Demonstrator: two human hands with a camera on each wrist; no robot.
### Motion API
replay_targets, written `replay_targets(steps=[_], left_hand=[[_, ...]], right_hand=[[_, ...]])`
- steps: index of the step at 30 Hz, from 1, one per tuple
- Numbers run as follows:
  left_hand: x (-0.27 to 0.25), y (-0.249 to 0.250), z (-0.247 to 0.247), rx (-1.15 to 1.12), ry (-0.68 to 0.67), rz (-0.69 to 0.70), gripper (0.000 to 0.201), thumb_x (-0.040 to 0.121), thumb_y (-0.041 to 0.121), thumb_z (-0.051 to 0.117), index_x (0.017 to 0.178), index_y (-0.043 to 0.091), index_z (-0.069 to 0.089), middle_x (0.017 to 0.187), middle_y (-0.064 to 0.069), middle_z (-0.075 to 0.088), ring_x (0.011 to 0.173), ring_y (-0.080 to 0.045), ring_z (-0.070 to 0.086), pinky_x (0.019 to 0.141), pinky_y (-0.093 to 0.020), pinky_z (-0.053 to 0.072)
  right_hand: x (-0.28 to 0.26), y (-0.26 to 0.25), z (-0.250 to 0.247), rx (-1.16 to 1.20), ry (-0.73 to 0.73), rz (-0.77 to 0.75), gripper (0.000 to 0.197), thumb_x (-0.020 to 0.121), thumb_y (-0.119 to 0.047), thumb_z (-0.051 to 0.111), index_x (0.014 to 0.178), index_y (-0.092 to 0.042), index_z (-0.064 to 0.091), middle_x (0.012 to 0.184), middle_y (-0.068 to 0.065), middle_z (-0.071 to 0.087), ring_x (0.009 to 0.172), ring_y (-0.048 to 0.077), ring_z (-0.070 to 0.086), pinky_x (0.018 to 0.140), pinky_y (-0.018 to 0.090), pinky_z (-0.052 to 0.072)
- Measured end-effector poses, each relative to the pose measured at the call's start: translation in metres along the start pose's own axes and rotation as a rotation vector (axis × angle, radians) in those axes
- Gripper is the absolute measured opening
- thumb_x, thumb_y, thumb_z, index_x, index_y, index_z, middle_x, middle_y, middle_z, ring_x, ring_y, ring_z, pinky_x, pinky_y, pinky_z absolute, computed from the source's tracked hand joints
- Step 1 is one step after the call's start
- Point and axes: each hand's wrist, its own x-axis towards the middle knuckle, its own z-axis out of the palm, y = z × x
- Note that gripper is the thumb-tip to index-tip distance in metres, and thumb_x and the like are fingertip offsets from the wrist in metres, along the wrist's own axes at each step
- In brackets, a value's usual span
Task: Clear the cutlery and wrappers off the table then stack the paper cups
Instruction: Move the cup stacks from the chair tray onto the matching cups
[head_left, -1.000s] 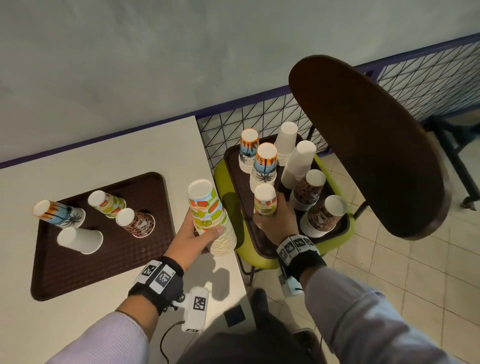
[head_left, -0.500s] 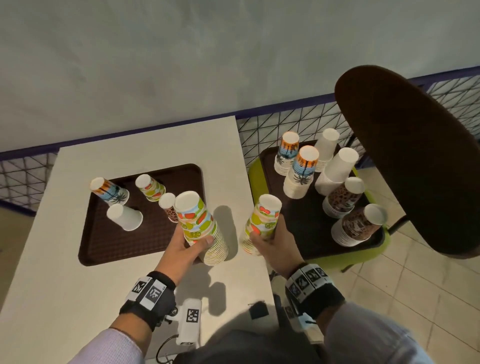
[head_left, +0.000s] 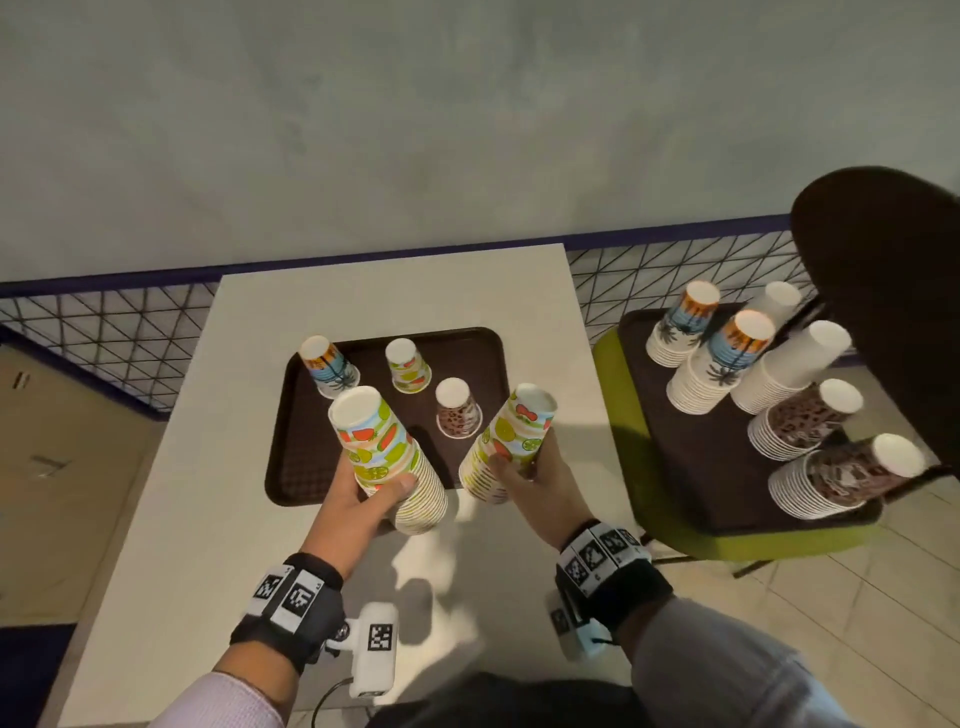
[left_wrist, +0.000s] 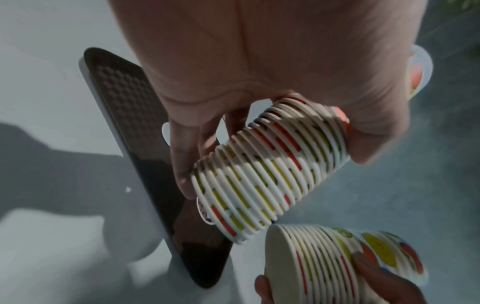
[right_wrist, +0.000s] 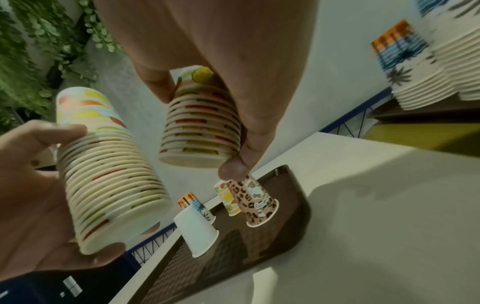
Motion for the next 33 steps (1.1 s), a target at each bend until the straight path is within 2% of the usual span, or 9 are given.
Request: replay_targets(steps=[4,7,11,17,20,22,25,29,33], left_hand=[[0.01,0.002,-0.041,-0.031,-0.024,0.018,0.062,0.071,0.028,0.077,0.128,0.036,0.053,0.115,0.006,0.073,0.11,-0.023,0.069,0.073,-0.035,0.061],[0.019,0.004,-0.068,-0.006,-0.064,0.056,0.059,0.076,0.025,0.074,0.129,0.038,0.052,0.117,0.009,0.072,0.113,-0.02,0.068,0.081,-0.039,0.061],[0.028,0.007,-0.096,-0.012,-0.127,0.068,0.064,0.08,0.027,0.073,0.135,0.048,0.047,0.127,0.013,0.067,0.119,-0.017,0.065,0.081,-0.041,0.061],[0.041,0.014,-0.112,-0.019,-0.136,0.053,0.075,0.075,0.035,0.078,0.141,0.044,0.044,0.136,0.004,0.062,0.129,-0.027,0.057,0.095,-0.06,0.054],[0.046,0.018,-0.114,-0.02,-0.132,0.071,0.078,0.074,0.037,0.078,0.143,0.041,0.042,0.138,0.001,0.06,0.131,-0.029,0.056,0.095,-0.064,0.052],[0.048,0.022,-0.113,-0.012,-0.13,0.094,0.076,0.074,0.037,0.077,0.142,0.038,0.043,0.136,0.0,0.061,0.129,-0.028,0.057,0.094,-0.062,0.054],[0.05,0.027,-0.111,-0.03,-0.134,0.117,0.074,0.075,0.033,0.077,0.141,0.032,0.045,0.132,0.0,0.063,0.125,-0.024,0.061,0.091,-0.053,0.059],[0.055,0.029,-0.112,-0.055,-0.13,0.113,0.063,0.088,0.013,0.072,0.142,0.03,0.044,0.13,0.002,0.065,0.124,-0.022,0.062,0.089,-0.045,0.06],[0.058,0.029,-0.115,-0.06,-0.107,0.11,0.06,0.087,0.016,0.075,0.138,0.03,0.045,0.124,0.008,0.069,0.119,-0.016,0.065,0.084,-0.039,0.061]], right_hand=[[0.013,-0.014,0.047,0.014,0.023,-0.011,0.054,0.088,-0.027,0.074,0.135,-0.024,0.047,0.123,-0.005,0.066,0.111,0.001,0.064,0.098,0.026,0.053],[0.022,-0.023,0.076,0.02,0.04,-0.006,0.057,0.083,-0.041,0.074,0.134,-0.031,0.048,0.121,-0.013,0.068,0.111,0.001,0.065,0.097,0.029,0.053],[0.035,-0.032,0.103,0.026,0.065,0.01,0.057,0.087,-0.031,0.076,0.136,-0.029,0.047,0.115,-0.02,0.066,0.104,-0.012,0.063,0.091,0.022,0.051],[0.065,-0.041,0.118,0.028,0.118,0.006,0.065,0.076,-0.037,0.082,0.133,-0.032,0.05,0.115,-0.016,0.069,0.109,0.003,0.067,0.098,0.038,0.056],[0.085,-0.057,0.115,0.03,0.169,-0.009,0.05,0.076,-0.03,0.083,0.118,-0.032,0.057,0.108,-0.012,0.069,0.106,0.009,0.068,0.098,0.044,0.056],[0.1,-0.071,0.114,0.061,0.223,-0.013,0.046,0.078,-0.024,0.083,0.115,-0.029,0.057,0.105,-0.011,0.067,0.101,0.01,0.067,0.098,0.043,0.056],[0.128,-0.086,0.116,0.11,0.252,-0.053,0.061,0.076,-0.019,0.084,0.128,-0.018,0.053,0.113,-0.007,0.067,0.104,0.006,0.066,0.101,0.035,0.053],[0.164,-0.088,0.129,0.034,0.211,-0.063,0.063,0.076,-0.026,0.085,0.127,-0.027,0.047,0.115,-0.01,0.066,0.108,0.01,0.065,0.1,0.032,0.052],[0.191,-0.083,0.147,-0.089,0.194,-0.052,0.063,0.077,-0.028,0.083,0.129,-0.022,0.047,0.114,-0.004,0.064,0.105,0.014,0.063,0.095,0.032,0.051]])
